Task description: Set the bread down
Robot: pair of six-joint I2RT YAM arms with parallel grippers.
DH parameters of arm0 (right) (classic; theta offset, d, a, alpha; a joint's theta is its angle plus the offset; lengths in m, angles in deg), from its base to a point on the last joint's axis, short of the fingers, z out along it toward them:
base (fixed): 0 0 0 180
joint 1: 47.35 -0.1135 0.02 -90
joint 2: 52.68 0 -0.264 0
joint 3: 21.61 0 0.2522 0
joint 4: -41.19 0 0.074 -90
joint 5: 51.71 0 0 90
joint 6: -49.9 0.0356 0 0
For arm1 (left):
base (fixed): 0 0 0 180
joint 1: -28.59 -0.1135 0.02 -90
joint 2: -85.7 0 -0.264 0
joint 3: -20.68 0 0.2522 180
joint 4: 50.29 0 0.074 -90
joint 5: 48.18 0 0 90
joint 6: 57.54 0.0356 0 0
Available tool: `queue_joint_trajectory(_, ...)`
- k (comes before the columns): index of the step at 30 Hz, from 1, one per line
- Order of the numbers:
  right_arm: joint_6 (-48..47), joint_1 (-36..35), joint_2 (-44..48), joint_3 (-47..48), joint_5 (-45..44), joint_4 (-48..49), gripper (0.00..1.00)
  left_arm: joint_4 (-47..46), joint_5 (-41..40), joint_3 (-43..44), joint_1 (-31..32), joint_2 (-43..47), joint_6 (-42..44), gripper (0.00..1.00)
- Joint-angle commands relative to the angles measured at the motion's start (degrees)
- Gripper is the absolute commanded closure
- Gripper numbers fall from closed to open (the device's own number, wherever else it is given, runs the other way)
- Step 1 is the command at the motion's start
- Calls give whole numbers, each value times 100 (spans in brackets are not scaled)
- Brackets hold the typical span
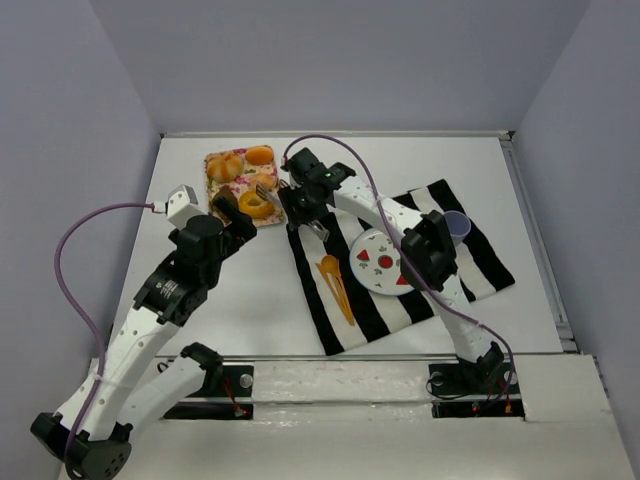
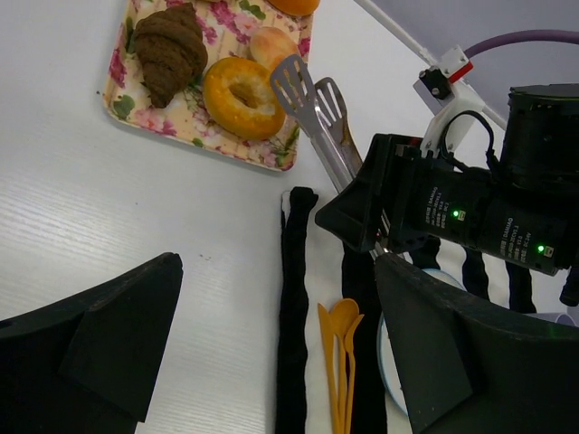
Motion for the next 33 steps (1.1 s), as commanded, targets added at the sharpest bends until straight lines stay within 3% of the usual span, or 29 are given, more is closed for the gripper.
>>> queue_joint_trajectory(1, -245, -259, -58, 304, -52, -250, 38, -277, -103, -67, -45, 9, 52, 1)
queue_joint_trajectory(19, 562, -312, -673, 1024, 10, -374, 36, -242, -50, -58, -80, -150, 79, 1)
queue_joint_trajectory(28, 773, -312, -568, 840, 247, -181, 54, -269, -24, -76, -89, -149, 96, 1)
queue_joint_trajectory(33, 677, -312, -313, 585, 317, -93, 72, -295, -42, -84, -98, -149, 96, 1)
